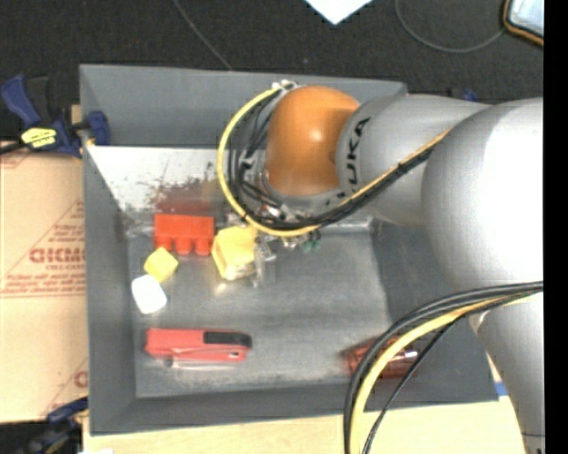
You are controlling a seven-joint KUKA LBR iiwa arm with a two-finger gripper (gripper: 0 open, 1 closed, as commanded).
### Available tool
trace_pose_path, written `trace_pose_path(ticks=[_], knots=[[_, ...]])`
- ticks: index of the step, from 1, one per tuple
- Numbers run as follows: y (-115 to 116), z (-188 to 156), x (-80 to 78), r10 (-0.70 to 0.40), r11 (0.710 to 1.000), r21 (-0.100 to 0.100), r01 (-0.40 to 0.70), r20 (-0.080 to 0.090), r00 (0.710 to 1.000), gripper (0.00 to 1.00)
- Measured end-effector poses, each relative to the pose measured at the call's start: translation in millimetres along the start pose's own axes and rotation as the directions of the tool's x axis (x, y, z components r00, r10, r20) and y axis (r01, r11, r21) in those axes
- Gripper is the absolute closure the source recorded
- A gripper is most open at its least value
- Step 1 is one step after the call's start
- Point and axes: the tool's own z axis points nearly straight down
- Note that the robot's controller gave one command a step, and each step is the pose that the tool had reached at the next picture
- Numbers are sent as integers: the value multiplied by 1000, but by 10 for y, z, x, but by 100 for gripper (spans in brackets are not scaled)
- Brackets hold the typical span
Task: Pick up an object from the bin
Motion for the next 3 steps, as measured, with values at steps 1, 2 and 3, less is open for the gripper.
trace_pose_path(ticks=[1,2,3], knots=[[-5,-78,-5,1,1000,0,-1,4,1000,100],[-4,-352,15,1,1000,-1,-1,-5,1000,100],[-12,-686,-9,2,1000,2,-2,3,1000,100]])
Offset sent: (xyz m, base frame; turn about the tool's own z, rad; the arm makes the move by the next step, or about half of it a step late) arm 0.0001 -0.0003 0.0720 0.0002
